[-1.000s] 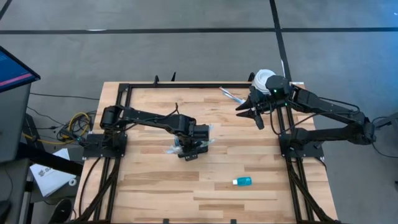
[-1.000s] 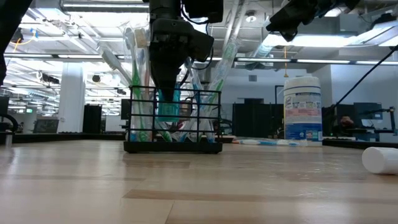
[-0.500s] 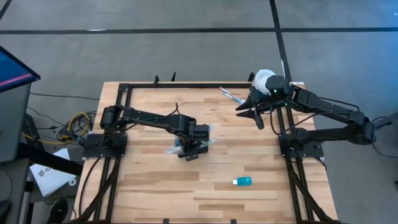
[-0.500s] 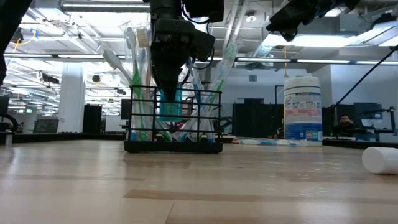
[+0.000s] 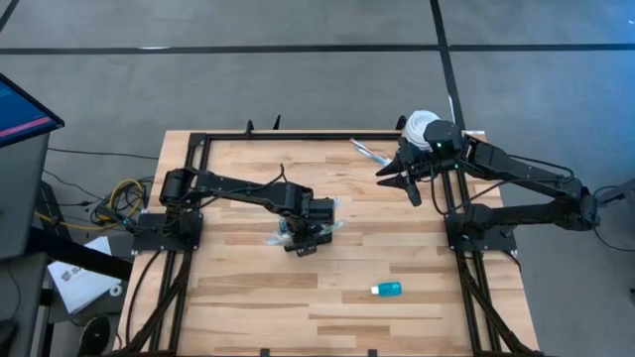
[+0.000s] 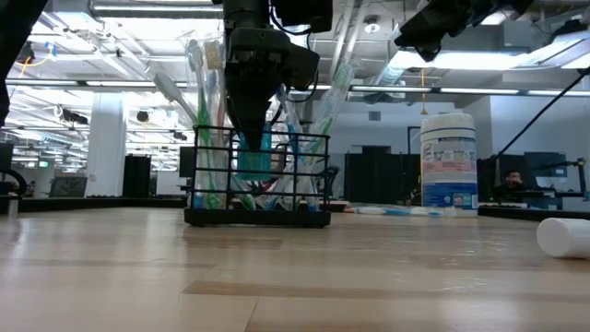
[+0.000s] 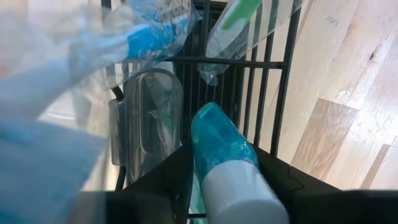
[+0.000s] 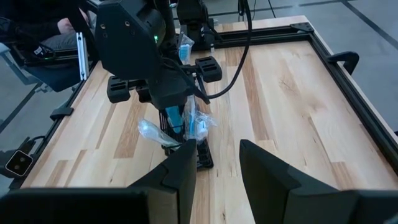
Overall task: Pick & Place toothbrushing station
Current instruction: Put the blue mouthwash into the wire organizer
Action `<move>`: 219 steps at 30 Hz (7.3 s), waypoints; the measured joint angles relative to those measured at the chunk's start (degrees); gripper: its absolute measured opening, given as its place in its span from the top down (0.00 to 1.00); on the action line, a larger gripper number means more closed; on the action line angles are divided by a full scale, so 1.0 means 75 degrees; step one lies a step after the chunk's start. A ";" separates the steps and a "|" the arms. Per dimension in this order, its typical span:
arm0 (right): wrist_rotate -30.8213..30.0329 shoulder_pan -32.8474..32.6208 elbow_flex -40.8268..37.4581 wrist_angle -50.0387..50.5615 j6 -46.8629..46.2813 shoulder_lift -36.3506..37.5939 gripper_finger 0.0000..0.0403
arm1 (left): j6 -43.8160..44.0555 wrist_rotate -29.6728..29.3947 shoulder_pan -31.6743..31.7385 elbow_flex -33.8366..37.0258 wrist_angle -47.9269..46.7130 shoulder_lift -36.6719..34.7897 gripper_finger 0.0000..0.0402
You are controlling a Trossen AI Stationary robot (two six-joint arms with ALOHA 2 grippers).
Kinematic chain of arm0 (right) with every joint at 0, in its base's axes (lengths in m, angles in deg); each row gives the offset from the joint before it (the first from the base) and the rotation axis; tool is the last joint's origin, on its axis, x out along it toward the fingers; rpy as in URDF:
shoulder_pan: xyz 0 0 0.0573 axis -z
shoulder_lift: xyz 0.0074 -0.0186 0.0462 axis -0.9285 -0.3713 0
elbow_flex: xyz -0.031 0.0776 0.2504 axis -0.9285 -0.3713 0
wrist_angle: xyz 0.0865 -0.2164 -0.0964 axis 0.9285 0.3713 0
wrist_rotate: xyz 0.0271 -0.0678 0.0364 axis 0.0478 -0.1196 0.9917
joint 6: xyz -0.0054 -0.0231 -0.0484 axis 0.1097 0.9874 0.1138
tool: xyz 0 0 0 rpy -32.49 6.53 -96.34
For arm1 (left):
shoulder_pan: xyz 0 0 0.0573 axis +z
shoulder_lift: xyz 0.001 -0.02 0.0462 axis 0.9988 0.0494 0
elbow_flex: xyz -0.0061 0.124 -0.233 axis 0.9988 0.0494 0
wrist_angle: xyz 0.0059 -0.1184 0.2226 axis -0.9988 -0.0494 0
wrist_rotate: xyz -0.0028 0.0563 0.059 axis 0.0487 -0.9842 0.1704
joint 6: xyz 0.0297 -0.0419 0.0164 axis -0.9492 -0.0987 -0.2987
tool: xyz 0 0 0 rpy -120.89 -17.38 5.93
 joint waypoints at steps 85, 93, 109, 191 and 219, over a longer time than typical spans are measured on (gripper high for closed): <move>-0.2268 -0.5985 -0.1373 0.2521 -0.4639 -0.1220 0.72 | -0.0146 -0.0600 -0.0198 0.0000 0.1349 -0.2675 0.73; -0.2776 -0.7383 -0.1375 0.1683 -0.4948 -0.2531 0.72 | -0.0146 -0.0600 -0.0198 0.0000 0.1352 -0.2675 0.73; -0.3423 -0.8294 -0.0469 0.1082 -0.4976 -0.4708 0.72 | -0.0119 -0.0600 -0.0198 0.0000 0.1353 -0.2675 0.73; -0.3595 -0.8017 -0.0242 0.1110 -0.4631 -0.5875 0.60 | -0.0117 -0.0597 -0.0198 0.0000 0.1349 -0.2675 0.73; -0.3427 -0.8008 -0.0053 0.1560 -0.4692 -0.5896 0.54 | -0.0117 -0.0597 -0.0197 0.0000 0.1346 -0.2675 0.73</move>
